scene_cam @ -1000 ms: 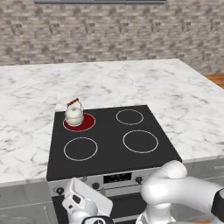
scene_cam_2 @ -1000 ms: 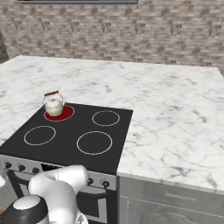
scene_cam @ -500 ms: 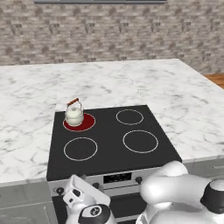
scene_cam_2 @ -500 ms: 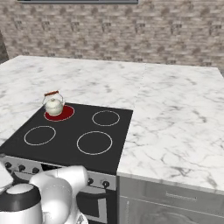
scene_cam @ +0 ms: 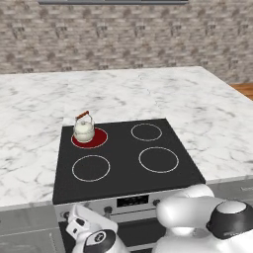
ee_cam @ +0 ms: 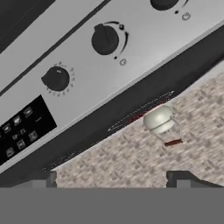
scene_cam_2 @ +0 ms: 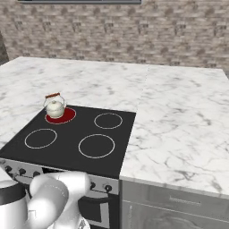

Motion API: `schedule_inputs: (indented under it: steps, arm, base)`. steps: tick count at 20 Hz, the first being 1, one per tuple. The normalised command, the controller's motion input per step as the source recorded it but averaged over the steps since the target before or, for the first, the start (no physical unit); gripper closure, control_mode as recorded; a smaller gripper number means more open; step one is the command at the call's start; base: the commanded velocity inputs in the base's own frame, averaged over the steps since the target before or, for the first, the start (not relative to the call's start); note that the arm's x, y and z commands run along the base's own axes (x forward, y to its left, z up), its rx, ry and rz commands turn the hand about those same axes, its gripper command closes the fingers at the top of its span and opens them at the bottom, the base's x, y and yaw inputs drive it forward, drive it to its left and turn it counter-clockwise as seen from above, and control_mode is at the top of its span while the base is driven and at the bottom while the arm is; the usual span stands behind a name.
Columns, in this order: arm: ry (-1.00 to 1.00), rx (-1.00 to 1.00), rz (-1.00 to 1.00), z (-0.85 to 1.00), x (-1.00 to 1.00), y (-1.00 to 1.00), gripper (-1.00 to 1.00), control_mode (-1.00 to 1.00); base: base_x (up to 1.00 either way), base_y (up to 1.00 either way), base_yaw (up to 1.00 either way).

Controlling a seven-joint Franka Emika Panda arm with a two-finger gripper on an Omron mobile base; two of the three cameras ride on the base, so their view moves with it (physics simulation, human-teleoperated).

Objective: The kettle is done boiling. Turn off the stove, then wait for 300 timesteps before moving the kettle to the dining table.

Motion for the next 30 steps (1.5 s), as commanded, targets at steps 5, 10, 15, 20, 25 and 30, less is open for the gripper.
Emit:
schedule_inputs:
  steps: [5, 10, 15, 20, 25, 30]
  arm:
    - [0.00, -0.04, 0.07, -0.34, 0.05, 0.15, -1.00, -1.00]
    - [0.00, -0.01, 0.08, -0.30, 0.05, 0.00, -1.00, -1.00]
    - [0.00, 0.00, 0.09, -0.33, 0.09, 0.00, -1.00, -1.00]
    - [0.00, 0.00, 0.09, -0.24, 0.14, 0.00, -1.00, -1.00]
    - [0.02, 0.00, 0.09, -0.29, 0.30, 0.00, -1.00, -1.00]
    - [0.05, 0.00, 0.07, -0.34, 0.34, 0.02, -1.00, -1.00]
  base:
    - [0.00, 0.00, 0.00]
    - [0.00, 0.00, 0.00]
    - [0.00, 0.00, 0.00]
    - [0.00, 0.00, 0.00]
    - [0.00, 0.00, 0.00]
    - [0.00, 0.00, 0.00]
